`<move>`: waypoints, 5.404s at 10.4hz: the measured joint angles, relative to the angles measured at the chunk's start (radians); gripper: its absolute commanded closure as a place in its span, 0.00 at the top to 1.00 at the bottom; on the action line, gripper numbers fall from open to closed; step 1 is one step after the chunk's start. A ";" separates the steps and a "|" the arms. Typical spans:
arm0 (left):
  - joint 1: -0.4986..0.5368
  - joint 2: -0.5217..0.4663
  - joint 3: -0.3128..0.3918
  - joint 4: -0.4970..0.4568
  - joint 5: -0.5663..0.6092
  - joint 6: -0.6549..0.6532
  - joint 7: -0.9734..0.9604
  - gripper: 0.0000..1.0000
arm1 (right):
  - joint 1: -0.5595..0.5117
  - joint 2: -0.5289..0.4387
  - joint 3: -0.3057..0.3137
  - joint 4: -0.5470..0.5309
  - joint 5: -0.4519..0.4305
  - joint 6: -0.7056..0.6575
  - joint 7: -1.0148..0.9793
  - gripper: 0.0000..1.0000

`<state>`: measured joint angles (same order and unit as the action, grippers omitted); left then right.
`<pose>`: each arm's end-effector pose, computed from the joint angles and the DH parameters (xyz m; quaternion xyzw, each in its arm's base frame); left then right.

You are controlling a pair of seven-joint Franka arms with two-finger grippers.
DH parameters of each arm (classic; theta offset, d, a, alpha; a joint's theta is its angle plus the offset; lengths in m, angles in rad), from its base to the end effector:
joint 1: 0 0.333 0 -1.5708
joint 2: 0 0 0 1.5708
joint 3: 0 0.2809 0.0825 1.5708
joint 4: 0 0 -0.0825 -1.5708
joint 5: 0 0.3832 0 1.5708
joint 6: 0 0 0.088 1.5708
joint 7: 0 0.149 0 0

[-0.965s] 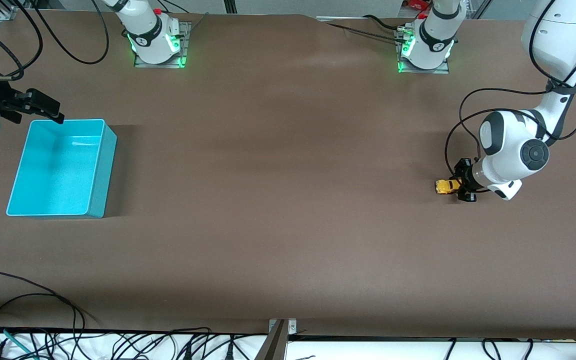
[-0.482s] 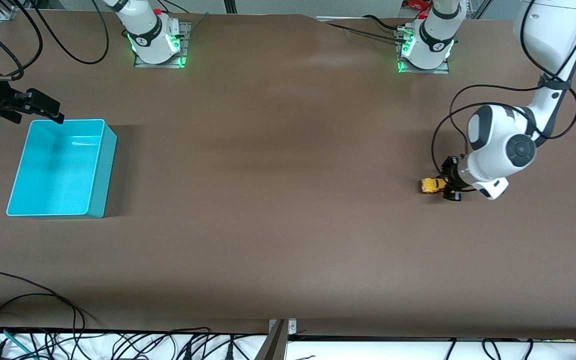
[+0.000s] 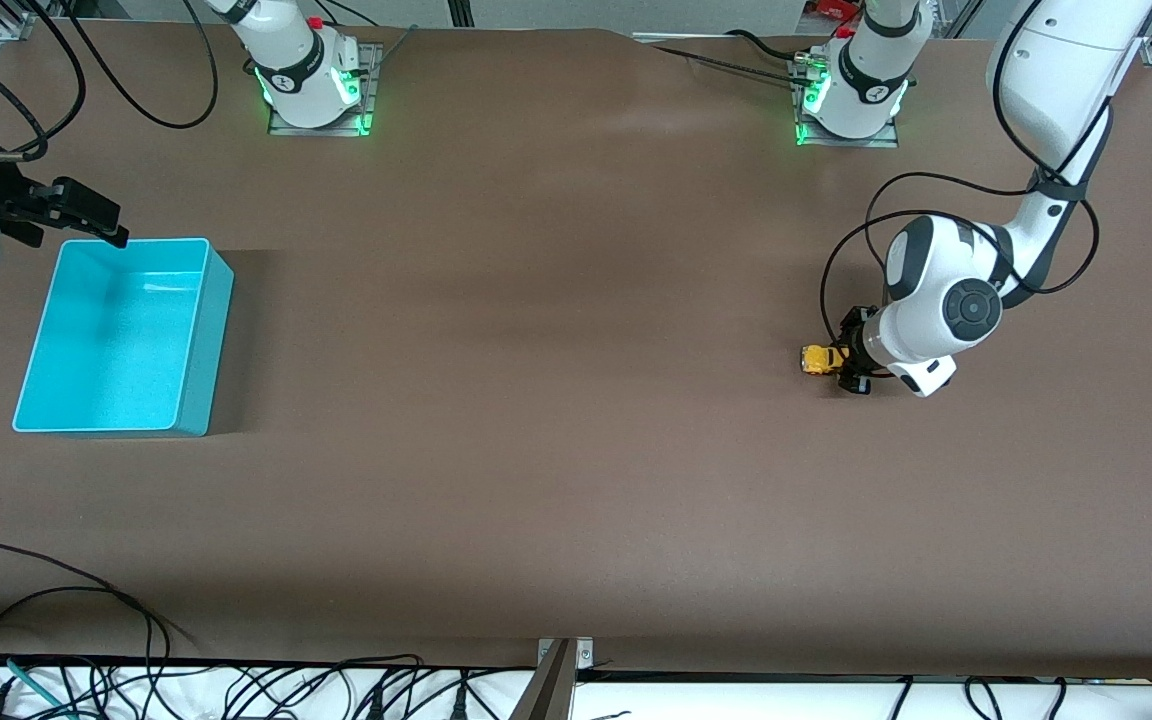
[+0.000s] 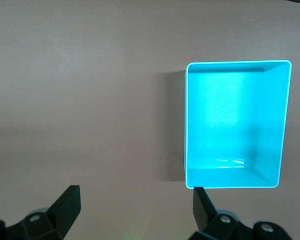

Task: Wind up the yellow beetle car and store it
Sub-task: 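Push the held car along the table toward the cyan bin, then drag the car back along the table with the left gripper, then release the car so it rolls toward the cyan bin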

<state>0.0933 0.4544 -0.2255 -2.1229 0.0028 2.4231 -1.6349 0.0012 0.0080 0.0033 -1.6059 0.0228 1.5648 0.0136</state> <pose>0.5328 -0.0803 0.1152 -0.7236 -0.6847 0.0831 0.0241 0.5517 0.0059 0.5260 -0.9996 0.0048 0.0246 0.0112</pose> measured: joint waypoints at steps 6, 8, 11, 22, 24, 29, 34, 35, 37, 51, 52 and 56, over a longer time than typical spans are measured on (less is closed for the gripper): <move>0.075 0.000 0.007 0.000 0.069 0.000 -0.001 0.00 | 0.000 0.000 0.000 0.000 0.000 0.000 0.000 1.00; 0.120 0.000 0.009 -0.001 0.073 0.007 0.000 0.00 | 0.000 0.000 0.000 0.000 0.000 0.000 0.000 1.00; 0.140 0.000 0.023 -0.003 0.101 0.014 -0.001 0.00 | 0.000 0.000 0.000 0.000 0.000 0.000 0.000 1.00; 0.277 0.006 0.039 0.000 0.275 0.052 0.024 0.00 | 0.000 0.000 0.000 0.000 0.000 0.000 0.000 1.00; 0.291 0.008 0.039 0.003 0.284 0.054 0.032 0.00 | 0.000 0.000 0.000 0.000 0.000 0.000 0.000 1.00; 0.292 0.008 0.039 0.003 0.291 0.053 0.051 0.00 | 0.000 0.000 0.000 0.000 0.000 0.000 0.000 1.00; 0.292 0.008 0.039 0.003 0.291 0.053 0.062 0.46 | 0.000 0.000 0.000 0.000 0.000 0.000 0.000 1.00; 0.292 0.008 0.039 0.003 0.291 0.053 0.062 0.79 | 0.000 0.000 0.000 0.000 0.000 0.000 0.000 1.00; 0.292 0.013 0.039 0.002 0.291 0.054 0.063 0.94 | 0.000 0.000 0.000 0.000 0.000 0.000 0.000 1.00; 0.297 -0.053 -0.006 0.092 0.291 -0.033 0.099 0.95 | 0.000 0.000 0.000 0.000 0.000 0.000 0.001 1.00; 0.297 -0.077 -0.016 0.113 0.267 -0.061 0.139 0.95 | 0.000 0.000 0.000 0.000 0.000 0.000 0.001 1.00; 0.300 -0.135 -0.023 0.307 0.125 -0.350 0.468 0.99 | 0.000 0.000 0.000 0.000 0.000 0.000 0.001 1.00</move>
<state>0.3934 0.3198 -0.2485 -1.8156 0.1277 2.0730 -1.1667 0.0011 0.0080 0.0032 -1.6059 0.0231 1.5648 0.0144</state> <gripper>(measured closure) 0.044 0.000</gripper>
